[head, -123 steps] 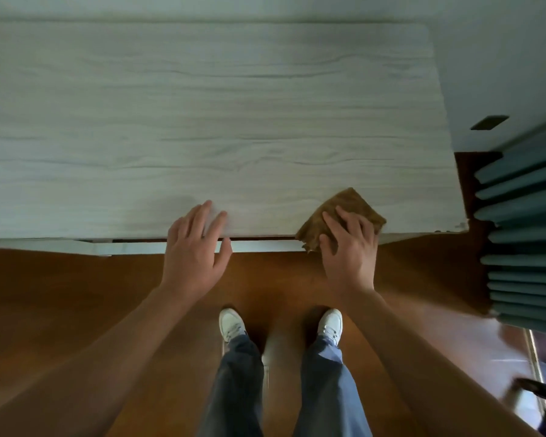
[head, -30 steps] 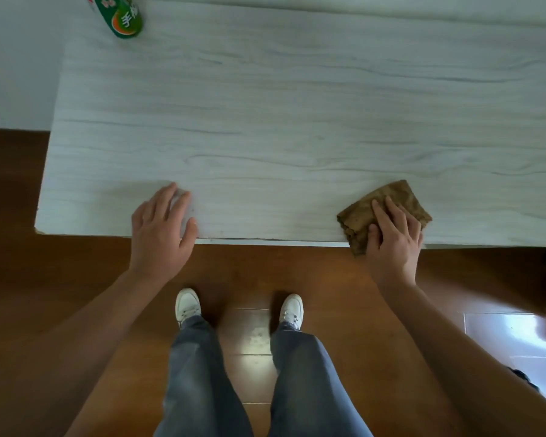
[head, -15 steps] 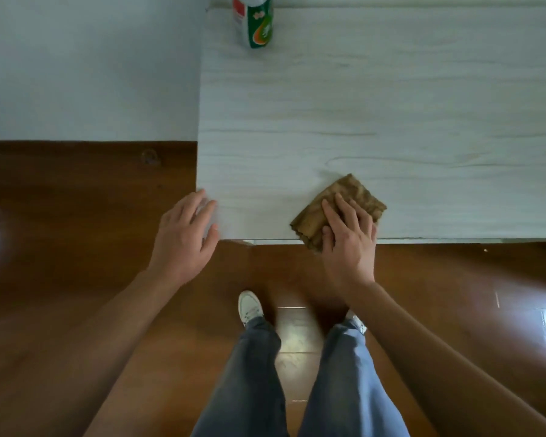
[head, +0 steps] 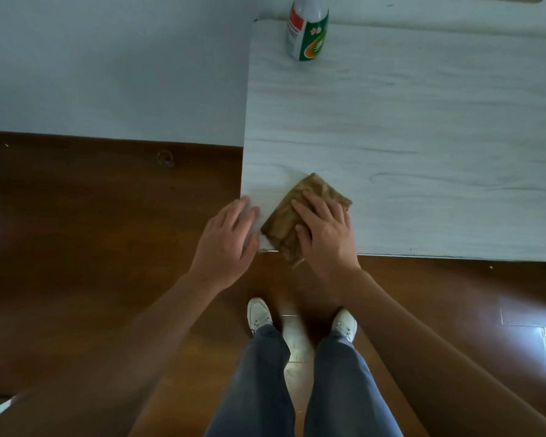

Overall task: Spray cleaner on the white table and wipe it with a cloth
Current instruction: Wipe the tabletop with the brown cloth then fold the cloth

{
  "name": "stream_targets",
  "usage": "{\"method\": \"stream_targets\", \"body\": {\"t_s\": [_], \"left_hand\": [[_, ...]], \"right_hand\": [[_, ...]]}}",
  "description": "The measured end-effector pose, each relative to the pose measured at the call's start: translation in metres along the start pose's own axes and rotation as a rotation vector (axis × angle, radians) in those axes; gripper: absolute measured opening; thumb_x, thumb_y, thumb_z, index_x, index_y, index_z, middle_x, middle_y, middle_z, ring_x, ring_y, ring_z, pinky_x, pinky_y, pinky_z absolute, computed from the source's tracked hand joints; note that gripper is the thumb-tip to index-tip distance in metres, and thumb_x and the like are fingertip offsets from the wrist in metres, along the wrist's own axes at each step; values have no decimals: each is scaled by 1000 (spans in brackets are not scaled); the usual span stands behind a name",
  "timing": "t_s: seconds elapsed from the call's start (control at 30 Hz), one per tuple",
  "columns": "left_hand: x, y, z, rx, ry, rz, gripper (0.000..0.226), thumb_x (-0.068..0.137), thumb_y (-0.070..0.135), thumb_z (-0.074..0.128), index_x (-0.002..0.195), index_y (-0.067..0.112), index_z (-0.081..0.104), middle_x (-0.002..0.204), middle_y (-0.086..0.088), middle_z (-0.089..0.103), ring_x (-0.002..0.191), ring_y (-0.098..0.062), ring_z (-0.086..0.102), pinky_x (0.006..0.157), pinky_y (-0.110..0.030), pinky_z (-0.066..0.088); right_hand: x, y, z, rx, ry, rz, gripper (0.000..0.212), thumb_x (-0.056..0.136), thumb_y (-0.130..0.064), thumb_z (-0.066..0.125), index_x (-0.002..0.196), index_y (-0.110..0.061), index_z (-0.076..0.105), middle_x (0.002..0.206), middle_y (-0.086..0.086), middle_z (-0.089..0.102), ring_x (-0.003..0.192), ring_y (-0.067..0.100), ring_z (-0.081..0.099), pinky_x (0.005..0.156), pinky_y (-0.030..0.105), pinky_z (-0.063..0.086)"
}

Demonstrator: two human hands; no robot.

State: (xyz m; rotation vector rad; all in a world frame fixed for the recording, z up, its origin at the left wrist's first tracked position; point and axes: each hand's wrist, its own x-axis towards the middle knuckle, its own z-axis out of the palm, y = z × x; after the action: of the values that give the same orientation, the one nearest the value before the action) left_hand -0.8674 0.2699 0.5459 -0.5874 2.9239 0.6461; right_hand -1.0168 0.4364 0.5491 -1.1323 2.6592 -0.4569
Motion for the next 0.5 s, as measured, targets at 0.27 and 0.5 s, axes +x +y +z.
{"method": "stream_targets", "body": {"t_s": [0.27, 0.5], "left_hand": [[17, 6, -8, 35, -5, -117, 55, 105, 44, 26, 149, 16, 42, 162, -10, 36, 152, -28, 33, 121, -44, 33], [44, 24, -15, 84, -41, -251, 57, 106, 46, 23, 152, 15, 38, 164, -11, 30, 154, -28, 26, 122, -44, 28]], "right_hand": [[89, 9, -17, 56, 46, 324, 47, 98, -26, 47, 145, -26, 49, 155, -1, 39, 142, 29, 26, 118, 45, 18], [66, 28, -19, -21, -102, -167, 48, 96, -31, 53, 144, -25, 51, 153, 0, 44, 141, 27, 34, 116, 48, 29]]}}
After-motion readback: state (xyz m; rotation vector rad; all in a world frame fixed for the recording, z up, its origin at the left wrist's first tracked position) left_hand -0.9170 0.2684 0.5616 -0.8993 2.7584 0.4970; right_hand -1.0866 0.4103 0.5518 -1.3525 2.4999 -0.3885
